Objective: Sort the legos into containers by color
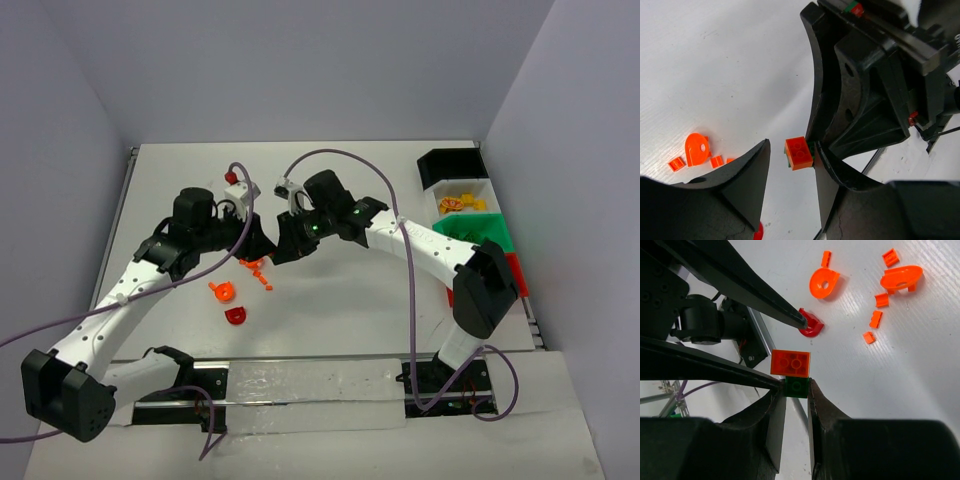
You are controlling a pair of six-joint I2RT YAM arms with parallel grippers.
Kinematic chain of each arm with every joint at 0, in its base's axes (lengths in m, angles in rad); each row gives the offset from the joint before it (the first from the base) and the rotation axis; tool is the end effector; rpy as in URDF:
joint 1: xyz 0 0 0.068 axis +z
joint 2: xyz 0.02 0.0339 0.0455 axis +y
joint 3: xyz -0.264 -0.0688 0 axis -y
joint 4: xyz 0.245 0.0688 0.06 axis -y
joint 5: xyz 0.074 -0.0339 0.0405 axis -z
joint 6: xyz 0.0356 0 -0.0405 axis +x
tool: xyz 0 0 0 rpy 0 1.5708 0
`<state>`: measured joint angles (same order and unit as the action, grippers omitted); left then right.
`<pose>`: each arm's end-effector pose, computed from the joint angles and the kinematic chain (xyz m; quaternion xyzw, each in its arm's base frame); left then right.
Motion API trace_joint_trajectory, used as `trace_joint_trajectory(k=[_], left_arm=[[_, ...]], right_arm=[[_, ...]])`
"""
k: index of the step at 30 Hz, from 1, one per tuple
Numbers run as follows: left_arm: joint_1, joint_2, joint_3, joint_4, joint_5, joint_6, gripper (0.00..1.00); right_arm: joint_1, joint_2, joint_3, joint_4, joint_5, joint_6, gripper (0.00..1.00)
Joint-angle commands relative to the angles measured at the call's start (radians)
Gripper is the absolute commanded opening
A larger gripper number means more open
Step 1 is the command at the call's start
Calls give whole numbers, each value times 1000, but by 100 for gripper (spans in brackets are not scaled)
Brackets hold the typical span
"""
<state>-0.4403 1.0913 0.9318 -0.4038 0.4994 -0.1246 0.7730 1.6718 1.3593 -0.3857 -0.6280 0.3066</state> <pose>0.2086 -0.1171 0.3119 0.2512 0.8193 -0.3382 0.3889 0.2552 0.2782 0.2918 -0.3262 0.8085 0.4467 0.2009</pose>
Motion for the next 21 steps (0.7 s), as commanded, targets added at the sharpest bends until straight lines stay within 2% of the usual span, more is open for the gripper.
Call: trace_joint_trajectory(k=[1,6,21], left_arm=[[-13,9,26,-4,-2,16,50],[-21,16,29,-9,-7,19,53],[-54,27,22,-24,-48,59,38]], right_arm=[[-9,-20,58,18,10,10,0],[-10,-17,66,15,20,9,0],[-12,2,102,-28,102,25,0]])
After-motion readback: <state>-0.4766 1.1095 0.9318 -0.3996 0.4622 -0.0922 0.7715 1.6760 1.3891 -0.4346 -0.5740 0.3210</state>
